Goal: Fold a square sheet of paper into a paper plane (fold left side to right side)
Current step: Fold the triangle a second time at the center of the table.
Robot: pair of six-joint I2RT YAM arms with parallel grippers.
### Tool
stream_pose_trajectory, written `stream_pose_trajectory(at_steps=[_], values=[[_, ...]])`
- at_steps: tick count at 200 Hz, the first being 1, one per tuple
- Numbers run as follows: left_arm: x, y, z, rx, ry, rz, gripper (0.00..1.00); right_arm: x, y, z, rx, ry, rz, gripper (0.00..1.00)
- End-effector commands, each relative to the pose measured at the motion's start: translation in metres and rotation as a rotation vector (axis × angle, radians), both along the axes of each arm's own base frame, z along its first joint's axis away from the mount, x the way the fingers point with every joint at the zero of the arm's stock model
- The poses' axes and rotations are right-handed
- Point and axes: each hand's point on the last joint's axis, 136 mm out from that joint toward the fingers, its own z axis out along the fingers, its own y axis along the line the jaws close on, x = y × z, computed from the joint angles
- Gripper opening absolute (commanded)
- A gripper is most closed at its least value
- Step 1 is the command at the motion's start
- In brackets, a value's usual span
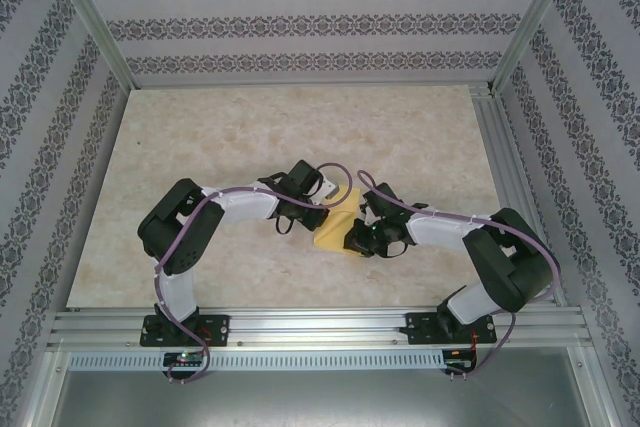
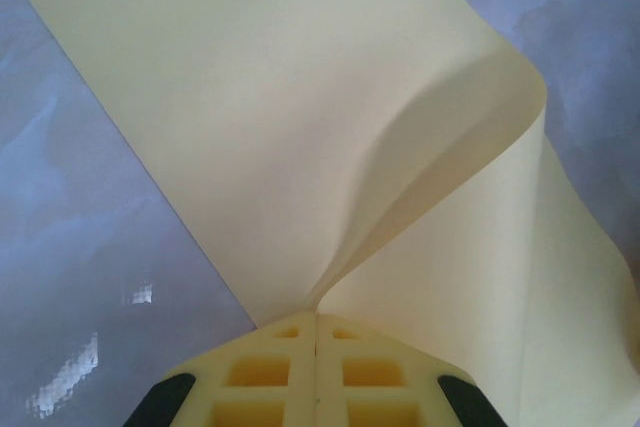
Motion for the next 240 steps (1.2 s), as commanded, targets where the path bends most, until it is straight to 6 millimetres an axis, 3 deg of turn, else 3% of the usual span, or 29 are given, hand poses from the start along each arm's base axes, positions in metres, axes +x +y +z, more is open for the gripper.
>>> stream_pose_trajectory(at_steps=[1,42,79,132,240], values=[[-0.004,0.006,-0.012,0.029,0.036,-0.018,0.0,0.011,0.006,0.017,0.016,-0.063,-0.005,0.15],[-0.005,0.006,-0.012,0.029,0.038,-0.023,0.0,0.026,0.0,0.043,0.083,-0.126,-0.075,0.16],[-0.006,0.007,-0.011,0.027,0.038,-0.026,0.0,0.044,0.007,0.059,0.212,-0.162,-0.19,0.1],[-0.007,0.005,-0.01,0.022,0.04,-0.031,0.0,0.068,0.019,0.058,0.245,-0.145,-0.282,0.03],[-0.008,0.004,-0.011,0.024,0.036,-0.037,0.0,0.081,0.034,0.04,0.175,-0.112,-0.263,0.04]])
